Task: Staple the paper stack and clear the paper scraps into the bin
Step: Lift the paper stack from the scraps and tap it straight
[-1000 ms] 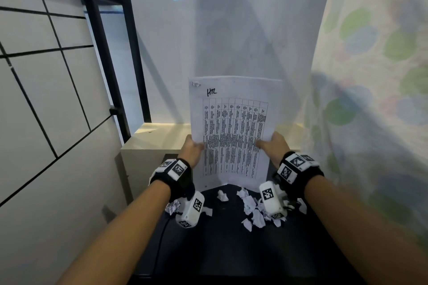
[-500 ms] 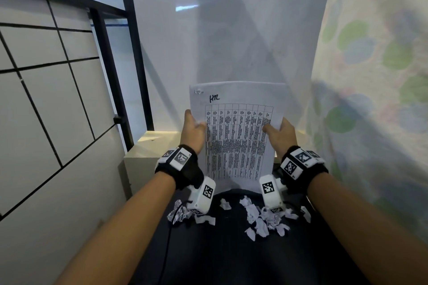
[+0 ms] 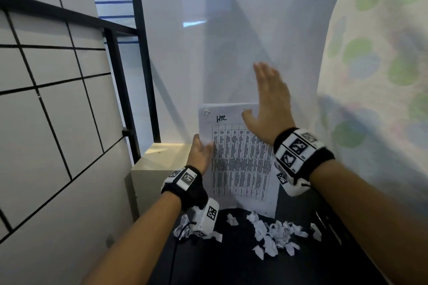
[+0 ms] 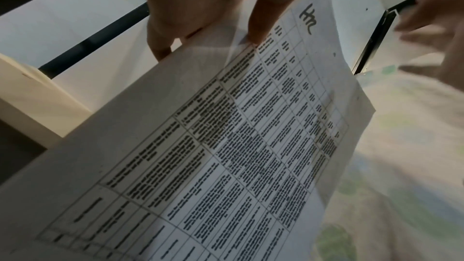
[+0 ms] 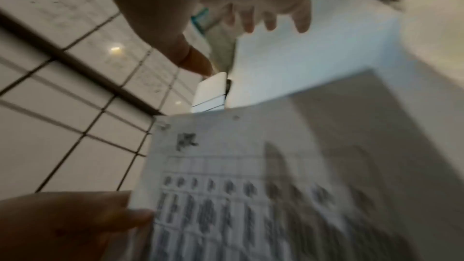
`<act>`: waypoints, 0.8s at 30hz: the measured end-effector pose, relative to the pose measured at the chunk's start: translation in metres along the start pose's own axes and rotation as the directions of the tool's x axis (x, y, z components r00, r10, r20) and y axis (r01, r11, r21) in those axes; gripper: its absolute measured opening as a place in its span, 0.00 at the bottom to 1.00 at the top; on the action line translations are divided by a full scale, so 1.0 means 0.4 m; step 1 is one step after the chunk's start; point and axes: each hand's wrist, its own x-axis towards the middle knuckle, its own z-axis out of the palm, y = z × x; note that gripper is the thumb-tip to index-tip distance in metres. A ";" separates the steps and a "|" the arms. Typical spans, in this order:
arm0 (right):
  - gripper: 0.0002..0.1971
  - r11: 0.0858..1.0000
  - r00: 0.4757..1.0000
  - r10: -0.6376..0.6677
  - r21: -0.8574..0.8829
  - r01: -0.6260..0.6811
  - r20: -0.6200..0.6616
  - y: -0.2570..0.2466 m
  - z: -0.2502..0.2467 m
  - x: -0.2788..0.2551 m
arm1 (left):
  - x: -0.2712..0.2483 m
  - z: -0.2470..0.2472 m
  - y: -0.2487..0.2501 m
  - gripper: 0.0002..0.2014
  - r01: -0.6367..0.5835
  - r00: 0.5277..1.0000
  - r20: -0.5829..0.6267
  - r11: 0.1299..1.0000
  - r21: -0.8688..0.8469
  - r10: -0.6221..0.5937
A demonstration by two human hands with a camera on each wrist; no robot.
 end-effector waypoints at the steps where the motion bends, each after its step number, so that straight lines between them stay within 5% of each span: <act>1: 0.45 0.996 0.996 -0.068 -0.048 0.071 0.066 -0.020 0.001 0.010 | 0.001 0.001 0.000 0.12 0.002 1.000 -0.001 1.000 -0.006 -0.002; 3: 0.45 0.981 0.964 -0.132 -0.106 0.160 0.230 -0.049 0.019 0.021 | 0.004 0.004 -0.007 0.08 0.015 1.000 0.004 1.000 -0.027 -0.015; 6: 0.40 0.958 0.841 -0.099 -0.178 0.226 0.532 -0.075 0.048 0.032 | 0.001 0.006 -0.012 0.08 0.020 1.000 0.017 0.999 -0.028 -0.020; 7: 0.38 0.959 0.826 -0.090 -0.177 0.223 0.557 -0.081 0.052 0.035 | 0.001 0.005 -0.013 0.08 0.026 0.999 0.022 0.999 -0.028 -0.025; 10: 0.39 0.969 0.886 -0.118 -0.141 0.201 0.449 -0.096 0.053 0.041 | 0.005 0.000 -0.016 0.06 0.045 0.998 0.038 0.999 -0.010 -0.044; 14: 0.38 0.953 0.807 -0.093 -0.182 0.242 0.584 -0.099 0.043 0.041 | 0.005 -0.004 -0.012 0.12 0.058 0.996 0.061 0.998 -0.017 -0.057; 16: 0.39 0.978 0.859 -0.050 -0.148 0.144 0.509 -0.074 0.041 0.038 | 0.008 -0.006 -0.009 0.17 0.080 0.995 0.068 0.997 -0.019 -0.079; 19: 0.44 0.985 0.970 0.174 -0.030 -0.171 0.168 -0.004 0.021 0.010 | 0.018 -0.014 -0.005 0.19 0.096 0.991 0.087 0.995 0.040 -0.099; 21: 0.46 0.891 0.902 0.431 0.151 -0.428 0.010 0.054 0.009 -0.031 | 0.023 -0.020 -0.005 0.20 0.122 0.987 0.101 0.990 0.065 -0.128; 24: 0.49 0.500 0.690 0.682 0.534 -0.682 0.243 0.129 0.035 -0.077 | 0.025 -0.027 0.007 0.20 0.172 0.977 0.123 0.985 0.029 -0.175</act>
